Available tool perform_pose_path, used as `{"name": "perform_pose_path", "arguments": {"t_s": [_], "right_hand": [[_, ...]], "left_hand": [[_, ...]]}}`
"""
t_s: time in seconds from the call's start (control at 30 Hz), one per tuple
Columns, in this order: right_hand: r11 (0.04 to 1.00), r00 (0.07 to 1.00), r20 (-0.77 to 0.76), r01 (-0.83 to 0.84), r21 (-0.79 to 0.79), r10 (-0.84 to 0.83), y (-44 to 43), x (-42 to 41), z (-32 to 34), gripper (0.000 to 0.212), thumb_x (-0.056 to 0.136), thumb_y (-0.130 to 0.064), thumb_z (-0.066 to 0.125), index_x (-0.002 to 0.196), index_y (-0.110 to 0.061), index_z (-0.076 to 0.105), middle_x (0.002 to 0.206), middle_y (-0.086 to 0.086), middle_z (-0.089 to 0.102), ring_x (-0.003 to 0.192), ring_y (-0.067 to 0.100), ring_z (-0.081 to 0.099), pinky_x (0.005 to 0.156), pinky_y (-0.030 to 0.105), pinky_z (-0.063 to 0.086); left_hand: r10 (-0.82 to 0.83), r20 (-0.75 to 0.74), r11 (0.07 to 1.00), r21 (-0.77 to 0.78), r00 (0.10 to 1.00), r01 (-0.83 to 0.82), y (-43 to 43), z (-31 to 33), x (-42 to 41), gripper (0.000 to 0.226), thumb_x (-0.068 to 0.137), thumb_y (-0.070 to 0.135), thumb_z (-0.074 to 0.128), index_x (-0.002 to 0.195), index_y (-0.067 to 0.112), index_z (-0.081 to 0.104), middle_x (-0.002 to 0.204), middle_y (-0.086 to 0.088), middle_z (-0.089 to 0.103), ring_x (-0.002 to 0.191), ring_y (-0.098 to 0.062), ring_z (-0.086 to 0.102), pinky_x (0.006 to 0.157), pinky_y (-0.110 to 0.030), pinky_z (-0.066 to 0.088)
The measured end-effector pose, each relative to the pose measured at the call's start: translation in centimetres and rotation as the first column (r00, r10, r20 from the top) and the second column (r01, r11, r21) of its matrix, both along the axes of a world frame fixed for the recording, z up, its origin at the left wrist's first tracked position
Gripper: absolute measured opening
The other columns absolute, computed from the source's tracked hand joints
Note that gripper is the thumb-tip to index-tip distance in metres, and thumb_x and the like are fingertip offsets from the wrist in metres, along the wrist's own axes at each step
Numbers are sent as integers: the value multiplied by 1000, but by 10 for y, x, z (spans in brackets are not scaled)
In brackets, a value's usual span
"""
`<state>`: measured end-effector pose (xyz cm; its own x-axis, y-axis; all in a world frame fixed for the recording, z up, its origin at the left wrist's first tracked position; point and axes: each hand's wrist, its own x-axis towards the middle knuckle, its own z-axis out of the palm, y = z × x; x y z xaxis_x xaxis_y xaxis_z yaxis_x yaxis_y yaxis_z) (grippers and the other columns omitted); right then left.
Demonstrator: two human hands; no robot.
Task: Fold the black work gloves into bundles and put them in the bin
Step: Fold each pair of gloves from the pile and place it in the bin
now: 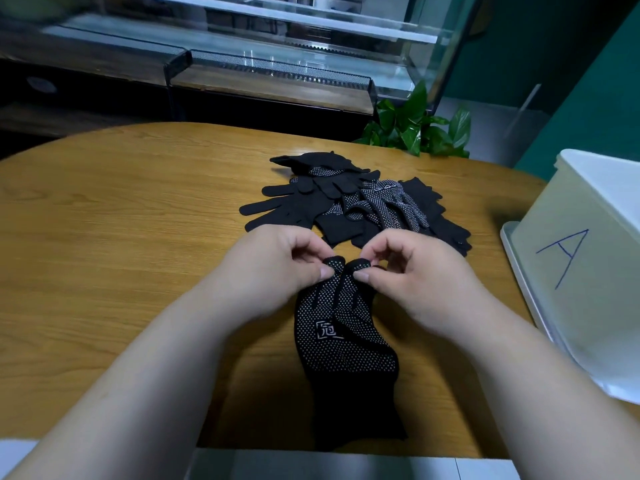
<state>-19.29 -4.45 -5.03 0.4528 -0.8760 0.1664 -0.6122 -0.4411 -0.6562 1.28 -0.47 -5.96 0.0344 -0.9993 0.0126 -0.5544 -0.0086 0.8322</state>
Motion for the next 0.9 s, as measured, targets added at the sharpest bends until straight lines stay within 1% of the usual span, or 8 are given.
{"name": "perform_pose_path", "arguments": {"t_s": [0.13, 0.2, 0.27, 0.37, 0.43, 0.5, 0.7, 0.9], "right_hand": [[999, 1000, 12, 23, -38, -23, 25, -9, -2, 19, 80, -25, 82, 77, -34, 65, 77, -27, 64, 64, 5, 54, 58, 13, 39], [999, 1000, 24, 17, -41, -16, 37, -14, -5, 22, 80, -24, 82, 76, -37, 65, 82, -23, 64, 72, 5, 56, 61, 11, 38], [999, 1000, 10, 0, -46, 1, 46, -17, -9, 25, 80, -23, 81, 74, -40, 63, 86, -21, 63, 81, 2, 56, 66, 10, 39], [998, 999, -34, -22, -63, 20, 58, -20, -13, 22, 82, -24, 80, 77, -39, 65, 83, -20, 63, 90, 1, 56, 70, 10, 39], [998, 998, -55, -16, -61, 13, 63, -23, -18, 14, 82, -26, 79, 82, -35, 68, 85, -21, 62, 91, -1, 55, 71, 10, 39], [997, 998, -68, -20, -72, 15, 67, -26, -26, 13, 83, -27, 78, 86, -35, 68, 89, -22, 60, 89, -3, 56, 71, 11, 39], [997, 998, -68, -10, -77, 5, 78, -33, -39, 17, 84, -24, 76, 91, -36, 65, 98, -25, 54, 88, -5, 53, 71, 11, 39], [998, 993, -114, -15, -69, 7, 86, -33, -42, 13, 86, -24, 73, 92, -34, 68, 94, -28, 53, 84, -12, 50, 68, 6, 35]], "left_hand": [[-39, 85, 994, -96, 996, 47, 20, 1, -4, 20, 79, 26, 81, 78, 43, 71, 74, 14, 68, 74, 0, 59, 63, -10, 42], [-82, 116, 983, -153, 990, 100, 28, -3, -4, 28, 78, 24, 83, 76, 48, 68, 80, 12, 68, 80, -6, 61, 71, -18, 45], [-130, 148, 969, -192, 980, 157, 32, -8, -3, 32, 77, 21, 83, 78, 49, 68, 83, 12, 67, 83, -9, 61, 72, -19, 45], [-172, 153, 948, -242, 973, 205, 40, -15, -4, 26, 77, 19, 84, 83, 43, 73, 84, 13, 67, 83, -6, 62, 70, -14, 43], [-187, 138, 934, -283, 973, 220, 48, -20, -6, 16, 76, 23, 79, 87, 35, 77, 84, 16, 67, 83, -2, 63, 72, -10, 42], [-188, 136, 920, -322, 973, 223, 57, -26, -8, 16, 76, 23, 74, 90, 31, 78, 86, 20, 67, 84, 4, 63, 75, -6, 41], [-260, 214, 897, -308, 942, 317, 70, -39, -16, 22, 82, 39, 61, 102, 34, 69, 95, 20, 64, 87, 9, 60, 79, -8, 44], [-306, 336, 875, -268, 891, 402, 72, -40, -15, 20, 83, 37, 59, 98, 34, 71, 95, 20, 63, 89, 8, 57, 81, -3, 38]]}}
